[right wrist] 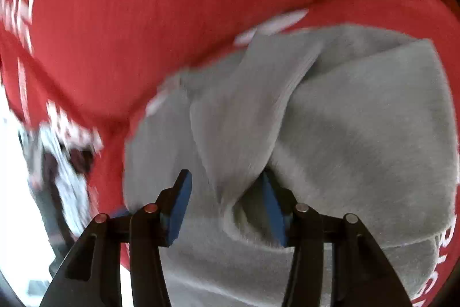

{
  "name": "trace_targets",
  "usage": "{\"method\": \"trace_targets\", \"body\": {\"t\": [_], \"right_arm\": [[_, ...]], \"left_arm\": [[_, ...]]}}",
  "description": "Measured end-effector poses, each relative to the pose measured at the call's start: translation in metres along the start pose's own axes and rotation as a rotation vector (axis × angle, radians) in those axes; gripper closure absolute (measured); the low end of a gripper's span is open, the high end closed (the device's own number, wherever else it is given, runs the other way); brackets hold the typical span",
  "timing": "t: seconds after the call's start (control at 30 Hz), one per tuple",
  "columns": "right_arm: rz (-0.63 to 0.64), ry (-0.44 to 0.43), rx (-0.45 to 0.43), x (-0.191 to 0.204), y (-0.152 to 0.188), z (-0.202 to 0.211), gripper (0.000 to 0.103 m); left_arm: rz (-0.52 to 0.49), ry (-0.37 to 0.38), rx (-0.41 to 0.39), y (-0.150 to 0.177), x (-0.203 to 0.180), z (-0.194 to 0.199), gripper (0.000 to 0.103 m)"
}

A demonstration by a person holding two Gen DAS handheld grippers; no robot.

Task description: Fold small clothes

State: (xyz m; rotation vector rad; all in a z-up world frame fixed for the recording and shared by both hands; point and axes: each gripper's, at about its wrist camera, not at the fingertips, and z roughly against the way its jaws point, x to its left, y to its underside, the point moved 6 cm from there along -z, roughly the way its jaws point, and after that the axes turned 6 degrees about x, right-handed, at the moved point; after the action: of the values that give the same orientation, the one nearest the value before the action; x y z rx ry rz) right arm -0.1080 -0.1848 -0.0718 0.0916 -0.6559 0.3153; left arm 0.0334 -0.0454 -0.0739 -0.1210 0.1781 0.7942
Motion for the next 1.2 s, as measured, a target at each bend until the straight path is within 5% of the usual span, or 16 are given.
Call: {"method": "trace_targets", "body": {"t": [0.07, 0.1, 0.13, 0.17, 0.3, 0.43, 0.57, 0.67, 0.83, 1.07, 1.2], "right_arm": [[-0.080, -0.013, -0.015, -0.006, -0.013, -0.003, 0.049], [-0.107, -0.015, -0.022, -0.009, -0.020, -0.007, 0.059], [-0.111, 0.001, -0.031, -0.008, -0.026, -0.011, 0.086], [-0.088, 0.014, -0.037, -0.004, -0.030, -0.013, 0.094], [0.207, 0.044, -0.003, 0.055, -0.019, -0.022, 0.096], [0.483, 0.111, 0.107, 0.100, 0.023, -0.050, 0.095], [0.676, 0.196, 0.221, 0.119, 0.072, -0.082, 0.091], [0.698, 0.202, 0.284, 0.117, 0.092, -0.093, 0.087], [0.468, 0.153, 0.239, 0.076, 0.084, -0.056, 0.077], [-0.165, 0.105, 0.014, -0.074, 0.054, 0.044, 0.073], [-0.422, 0.030, -0.102, -0.129, 0.048, 0.071, 0.072]], "left_arm": [[0.007, 0.107, 0.012, -0.005, -0.003, -0.001, 0.012], [0.016, 0.158, 0.022, -0.007, -0.004, -0.003, 0.012], [0.029, 0.213, 0.033, -0.010, -0.003, -0.005, 0.012], [0.051, 0.280, 0.045, -0.012, -0.003, -0.005, 0.012], [0.175, 0.506, 0.082, -0.022, 0.012, -0.009, 0.012], [0.258, 0.617, 0.091, -0.027, 0.025, -0.011, 0.012], [0.268, 0.642, 0.127, -0.027, 0.024, -0.020, 0.012], [0.249, 0.626, 0.128, -0.029, 0.020, -0.023, 0.012], [0.205, 0.563, 0.129, -0.035, 0.007, -0.027, 0.012], [0.053, 0.378, 0.141, -0.033, -0.014, -0.035, 0.012], [0.024, 0.296, 0.130, -0.032, -0.019, -0.036, 0.016]]}}
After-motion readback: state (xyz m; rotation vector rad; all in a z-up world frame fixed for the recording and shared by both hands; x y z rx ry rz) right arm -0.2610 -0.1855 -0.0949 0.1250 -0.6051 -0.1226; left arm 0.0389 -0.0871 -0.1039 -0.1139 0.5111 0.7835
